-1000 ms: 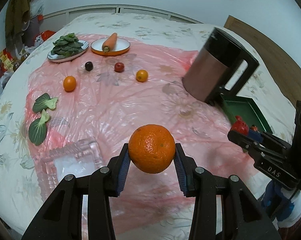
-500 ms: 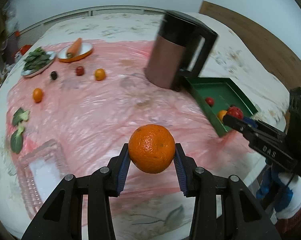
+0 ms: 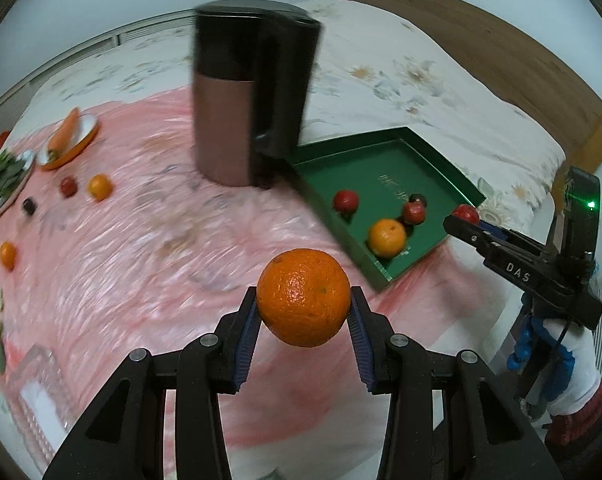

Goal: Organize fruits
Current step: 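Carry the orange and red fruit in both tools over the green tray, then lower both tools into the green tray and open them to release the fruit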

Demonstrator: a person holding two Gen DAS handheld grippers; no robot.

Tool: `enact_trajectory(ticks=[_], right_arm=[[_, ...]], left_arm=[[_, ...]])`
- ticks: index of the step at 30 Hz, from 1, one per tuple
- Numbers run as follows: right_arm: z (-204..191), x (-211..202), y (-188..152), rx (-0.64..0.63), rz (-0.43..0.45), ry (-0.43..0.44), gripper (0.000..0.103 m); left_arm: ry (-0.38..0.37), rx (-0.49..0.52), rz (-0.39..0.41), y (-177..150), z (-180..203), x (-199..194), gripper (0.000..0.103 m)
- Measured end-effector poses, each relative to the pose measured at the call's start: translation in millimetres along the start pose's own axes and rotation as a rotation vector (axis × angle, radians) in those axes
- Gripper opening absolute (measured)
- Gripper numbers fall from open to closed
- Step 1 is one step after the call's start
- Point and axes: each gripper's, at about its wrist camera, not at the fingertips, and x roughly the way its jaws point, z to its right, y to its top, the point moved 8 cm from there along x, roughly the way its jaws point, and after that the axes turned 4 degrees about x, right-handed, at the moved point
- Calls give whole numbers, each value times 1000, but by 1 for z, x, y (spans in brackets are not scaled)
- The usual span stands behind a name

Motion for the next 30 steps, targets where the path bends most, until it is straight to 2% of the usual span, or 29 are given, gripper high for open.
enact_trajectory(ticks=[7, 16, 30], right_arm=[[34, 16, 8, 24, -3, -33, 31], [58, 33, 20, 21, -1, -59, 31], [88, 57, 25, 5, -17, -117, 31]], left_arm=[[-15, 59, -22, 28, 29, 36, 37], [-30, 116, -49, 53, 63, 79, 37], [34, 263, -31, 77, 98, 121, 37]])
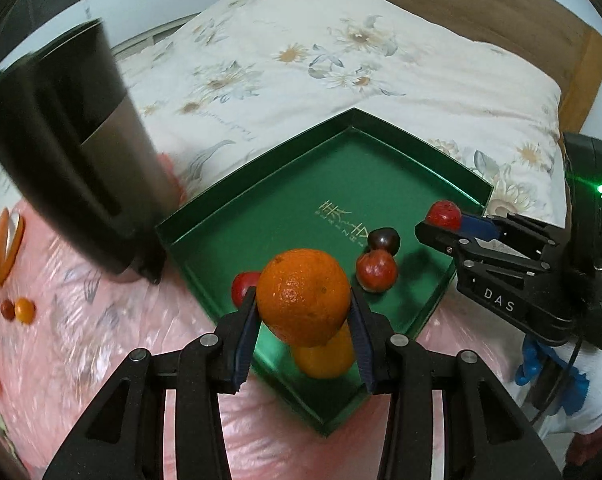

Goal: Organize fruits
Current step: 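Lower both tools into the green tray and open them to release the fruit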

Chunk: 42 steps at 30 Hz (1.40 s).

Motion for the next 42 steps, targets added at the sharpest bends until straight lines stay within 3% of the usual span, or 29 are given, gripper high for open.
enact_trajectory(ticks=[10, 33, 34, 36, 42], right_arm=[[5, 10, -3, -17, -2, -10, 31], [2, 8, -5, -31, -3, -14, 32], [2, 8, -5, -30, -3, -13, 37], [0, 7, -5, -30, 3, -14, 71], [-1, 1, -6, -27, 7, -20, 77]], left_arm=[[40, 62, -13, 2, 13, 25, 37], [60, 52, -41, -1, 18, 40, 39], [58, 51, -39, -1, 18, 40, 41], [56, 50, -33, -1, 19, 37, 48], [55, 52, -14, -1, 19, 26, 49]])
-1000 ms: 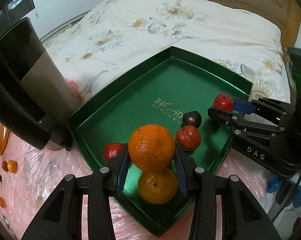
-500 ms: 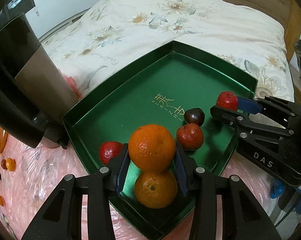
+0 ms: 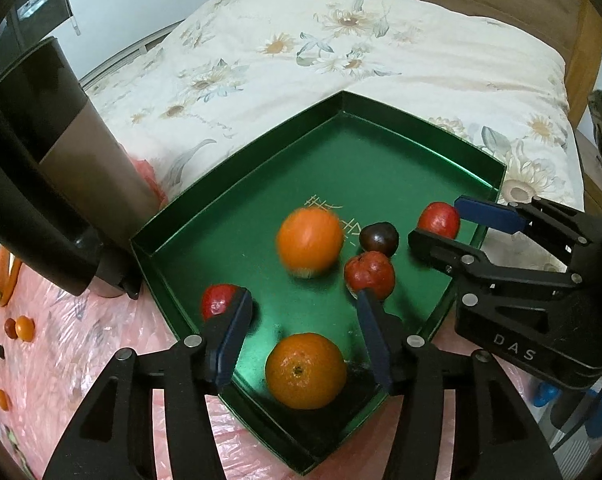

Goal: Organize fruits
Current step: 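Lower both tools into the green tray and open them to release the fruit, then move both tools back from the tray toward the fruit on the sheet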

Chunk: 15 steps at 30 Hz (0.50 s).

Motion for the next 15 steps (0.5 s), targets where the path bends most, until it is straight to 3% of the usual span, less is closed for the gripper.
enact_trajectory(ticks=[15], right_arm=[[-13, -43, 3, 38, 54, -1, 87]], left_arm=[[6, -29, 73, -11, -4, -54, 56]])
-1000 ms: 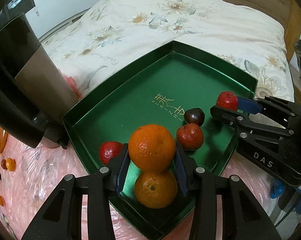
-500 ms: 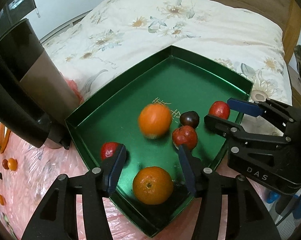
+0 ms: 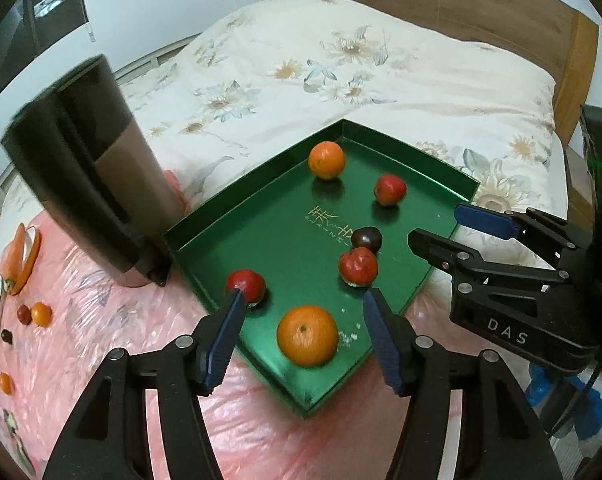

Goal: Organize fruits
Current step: 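Move both tools back from the tray toward the fruit on the sheet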

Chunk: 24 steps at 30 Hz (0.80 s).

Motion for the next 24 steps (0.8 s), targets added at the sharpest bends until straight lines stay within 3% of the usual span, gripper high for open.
enact_trajectory(ticks=[12, 24], right_arm=[[-34, -47, -17, 26, 40, 29, 100], [-62, -83, -42, 26, 46, 35, 103]], left_arm=[[20, -56, 48, -31, -24, -57, 59], [85, -89, 112, -67, -49, -98, 59]])
